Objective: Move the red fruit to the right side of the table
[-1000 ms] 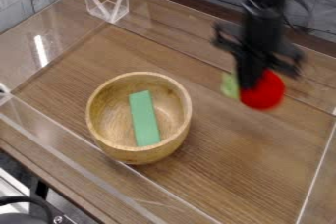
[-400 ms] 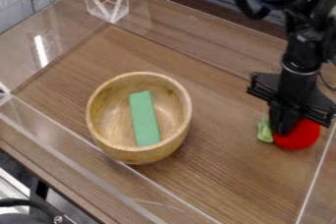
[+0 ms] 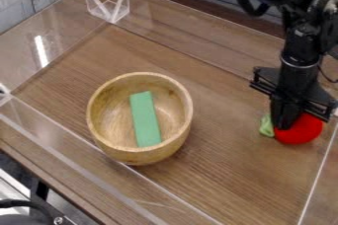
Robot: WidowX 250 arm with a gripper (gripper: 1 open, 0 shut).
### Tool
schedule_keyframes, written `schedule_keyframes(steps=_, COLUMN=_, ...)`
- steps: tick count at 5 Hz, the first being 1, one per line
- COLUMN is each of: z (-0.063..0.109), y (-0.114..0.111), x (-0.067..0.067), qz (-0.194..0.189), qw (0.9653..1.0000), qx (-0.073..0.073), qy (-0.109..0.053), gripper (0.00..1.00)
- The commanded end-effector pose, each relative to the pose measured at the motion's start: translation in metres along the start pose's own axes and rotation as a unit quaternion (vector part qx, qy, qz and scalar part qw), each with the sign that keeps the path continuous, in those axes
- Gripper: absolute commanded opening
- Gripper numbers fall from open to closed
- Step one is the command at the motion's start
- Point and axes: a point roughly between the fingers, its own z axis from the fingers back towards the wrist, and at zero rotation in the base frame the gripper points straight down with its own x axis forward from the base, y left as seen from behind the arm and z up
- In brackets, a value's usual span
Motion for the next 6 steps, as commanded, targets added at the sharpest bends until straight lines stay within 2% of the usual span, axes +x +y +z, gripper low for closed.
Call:
schedule_keyframes(steps=1, z=-0.009, y=0.002, x=0.004, qz=-0.016, qw=0.9999, qx=-0.002, qy=0.0, gripper=0.0)
schedule_keyframes(steps=2, z=-0.014, y=-0.001, x=0.004, qz=-0.032, qw=0.9995, qx=-0.005, qy=0.004, gripper=0.0)
schedule_keyframes(steps=4, z=-0.017, y=0.001, x=-0.002, qz=0.029, qw=0.9995, qx=-0.002, qy=0.008, gripper=0.0)
schedule_keyframes(steps=6, z=-0.008, y=0.024, x=-0.015, qz=0.018, qw=0.9997, qx=-0.005, qy=0.017, gripper=0.0)
